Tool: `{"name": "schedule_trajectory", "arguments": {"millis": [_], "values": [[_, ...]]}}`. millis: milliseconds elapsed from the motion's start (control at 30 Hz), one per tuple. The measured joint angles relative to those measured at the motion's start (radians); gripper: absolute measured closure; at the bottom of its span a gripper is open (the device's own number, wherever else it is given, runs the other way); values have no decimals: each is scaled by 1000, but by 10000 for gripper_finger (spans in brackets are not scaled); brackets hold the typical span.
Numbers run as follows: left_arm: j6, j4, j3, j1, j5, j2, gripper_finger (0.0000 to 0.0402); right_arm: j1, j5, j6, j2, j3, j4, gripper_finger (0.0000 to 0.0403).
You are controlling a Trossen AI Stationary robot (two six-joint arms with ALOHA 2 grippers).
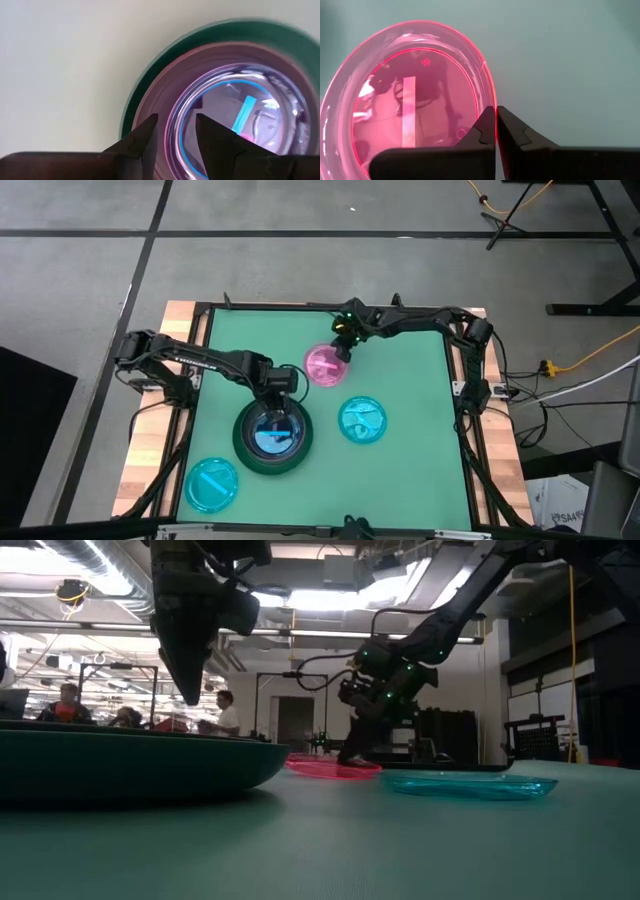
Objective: Stack plastic plates
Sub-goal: Stack the light pink plate on top of the stacked light blue plate
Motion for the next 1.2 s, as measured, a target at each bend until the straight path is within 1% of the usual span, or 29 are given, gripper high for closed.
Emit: {"name": "schedule_trajectory", "arguments": {"millis": [200,300,433,533,733,833,1067,1200], "values": [[0,-2,1,15,-15,-53,278,33,-18,2,0,4,51,403],[-12,14,1,21,-52,-86,278,49,-22,2,0,25,51,403],[-50,36,1,41,-137,-111,278,70,-21,-7,0,67,51,403],[-72,55,0,67,-164,-125,278,88,-20,-17,0,104,54,403],[-79,130,1,125,-203,-127,278,133,-20,-47,0,172,51,403],[-74,141,0,154,-221,-127,278,154,-20,-68,0,197,48,403],[-72,140,0,198,-320,-127,278,183,-20,-72,0,224,47,403],[-72,141,0,221,-340,-127,278,190,-13,-73,0,224,45,403]]}}
